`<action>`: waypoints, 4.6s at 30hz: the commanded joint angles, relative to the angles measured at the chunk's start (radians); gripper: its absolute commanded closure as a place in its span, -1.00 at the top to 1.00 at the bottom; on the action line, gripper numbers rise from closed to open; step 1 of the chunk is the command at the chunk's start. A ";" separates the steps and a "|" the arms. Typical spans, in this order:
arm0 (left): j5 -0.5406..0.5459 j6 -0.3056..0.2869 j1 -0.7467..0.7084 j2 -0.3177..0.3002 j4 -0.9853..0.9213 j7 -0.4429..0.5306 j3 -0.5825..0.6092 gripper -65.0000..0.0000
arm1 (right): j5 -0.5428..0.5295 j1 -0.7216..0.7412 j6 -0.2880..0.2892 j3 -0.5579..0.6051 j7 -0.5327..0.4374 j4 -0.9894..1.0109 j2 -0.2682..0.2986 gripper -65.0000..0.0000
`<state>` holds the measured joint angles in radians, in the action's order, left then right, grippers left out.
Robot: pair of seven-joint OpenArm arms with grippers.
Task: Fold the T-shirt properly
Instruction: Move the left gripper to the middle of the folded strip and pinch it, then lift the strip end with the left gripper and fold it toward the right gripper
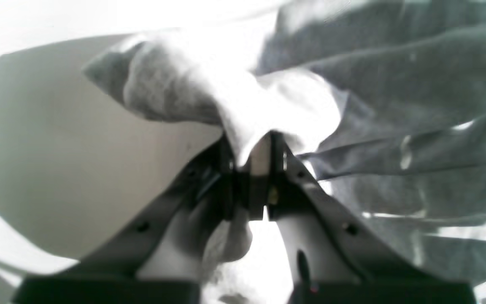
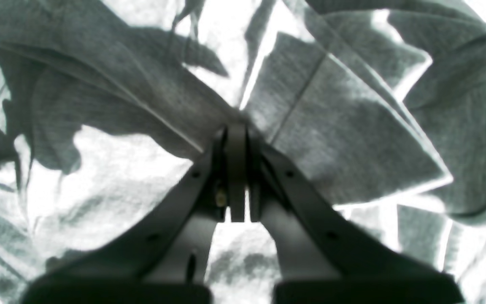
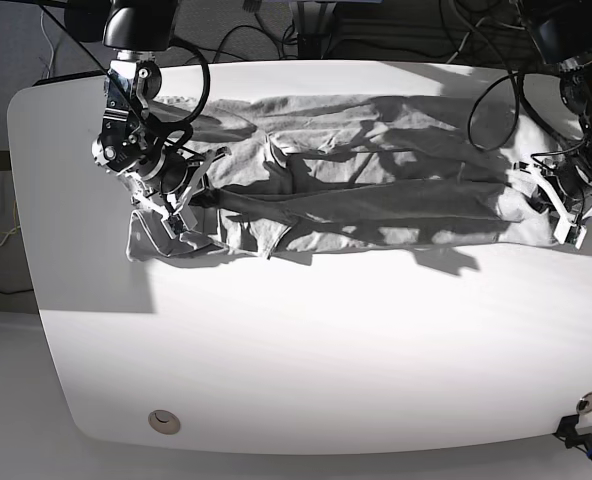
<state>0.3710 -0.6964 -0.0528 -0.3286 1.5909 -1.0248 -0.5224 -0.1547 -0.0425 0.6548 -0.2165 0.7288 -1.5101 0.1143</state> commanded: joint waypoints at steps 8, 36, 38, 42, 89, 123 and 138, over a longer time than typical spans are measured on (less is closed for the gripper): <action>0.004 -0.002 0.017 0.147 0.268 -0.176 0.098 -1.00 | 0.040 0.002 -0.010 -0.002 0.042 -0.002 0.006 -1.00; 0.003 -0.002 0.023 0.486 0.250 -0.187 0.373 -1.00 | 0.039 0.002 -0.005 -0.002 0.042 -0.002 0.006 -1.00; 0.004 -0.002 0.028 0.486 0.217 -0.187 0.373 -1.00 | 0.039 0.002 -0.003 -0.002 0.042 -0.002 0.006 -1.00; 0.004 -0.002 0.032 0.486 0.180 -0.187 0.376 -1.00 | 0.039 0.000 -0.003 -0.002 0.042 -0.002 0.006 -1.00; 0.119 -0.002 -0.009 0.274 0.036 -0.127 0.400 -0.31 | 0.039 -0.010 -0.003 0.001 0.042 -0.002 -0.028 -1.00; 0.375 -0.002 0.069 0.107 0.167 -0.124 0.592 -0.32 | 0.039 -0.009 -0.010 0.002 0.042 -0.001 -0.029 -1.00; 0.148 -0.002 0.006 0.064 -0.044 0.008 0.497 -0.32 | 0.040 0.011 -0.013 -0.002 0.059 -0.128 -0.029 -1.00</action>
<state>0.5194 -0.6983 -0.0544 -0.2554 1.5848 -1.0668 -0.0235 -0.1158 -0.0460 0.6460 -0.2146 0.7975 -1.5806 0.0776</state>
